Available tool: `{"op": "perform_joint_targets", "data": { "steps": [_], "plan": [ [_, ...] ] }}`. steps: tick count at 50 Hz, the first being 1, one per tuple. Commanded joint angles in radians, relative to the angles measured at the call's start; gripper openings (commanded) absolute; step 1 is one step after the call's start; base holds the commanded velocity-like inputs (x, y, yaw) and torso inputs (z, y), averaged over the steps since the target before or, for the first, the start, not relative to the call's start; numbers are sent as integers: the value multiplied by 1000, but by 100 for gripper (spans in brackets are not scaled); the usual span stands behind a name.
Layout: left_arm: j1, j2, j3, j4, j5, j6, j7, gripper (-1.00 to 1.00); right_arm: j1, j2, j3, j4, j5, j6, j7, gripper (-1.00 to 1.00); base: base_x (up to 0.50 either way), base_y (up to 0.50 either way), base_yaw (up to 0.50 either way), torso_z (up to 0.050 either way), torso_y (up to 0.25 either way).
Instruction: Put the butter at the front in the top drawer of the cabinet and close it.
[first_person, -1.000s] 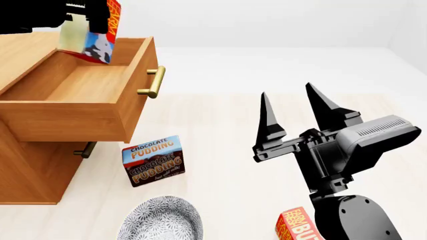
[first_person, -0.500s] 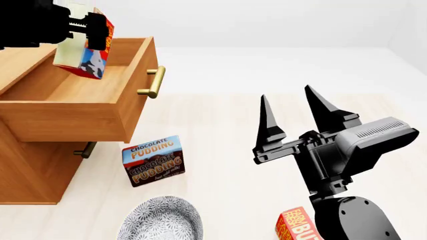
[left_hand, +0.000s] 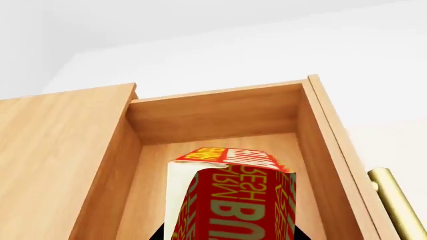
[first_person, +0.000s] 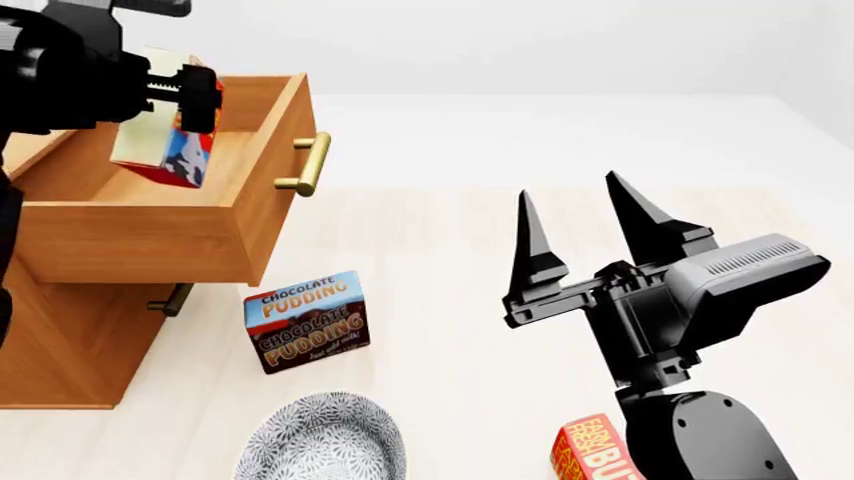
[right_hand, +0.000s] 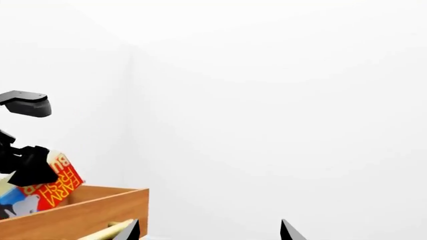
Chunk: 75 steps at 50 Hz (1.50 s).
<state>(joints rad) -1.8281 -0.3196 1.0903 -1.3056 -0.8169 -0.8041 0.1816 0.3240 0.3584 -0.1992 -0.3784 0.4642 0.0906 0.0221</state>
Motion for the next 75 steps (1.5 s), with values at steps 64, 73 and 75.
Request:
{"op": "perform_joint_targets", "data": {
  "steps": [64,73,75],
  "plan": [
    [70,54,-658,-2,754,-49,75,100,-4,17,-15,-1,15,-14,12,100,0,0,0,0,1],
    [50,56,-675,-2,770,-47,84,100,-1,17,-19,-1,16,-13,15,100,0,0,0,0,0],
    [42,58,-680,-1,770,-43,87,100,-2,18,-19,-1,17,-13,16,100,0,0,0,0,0]
  ]
}}
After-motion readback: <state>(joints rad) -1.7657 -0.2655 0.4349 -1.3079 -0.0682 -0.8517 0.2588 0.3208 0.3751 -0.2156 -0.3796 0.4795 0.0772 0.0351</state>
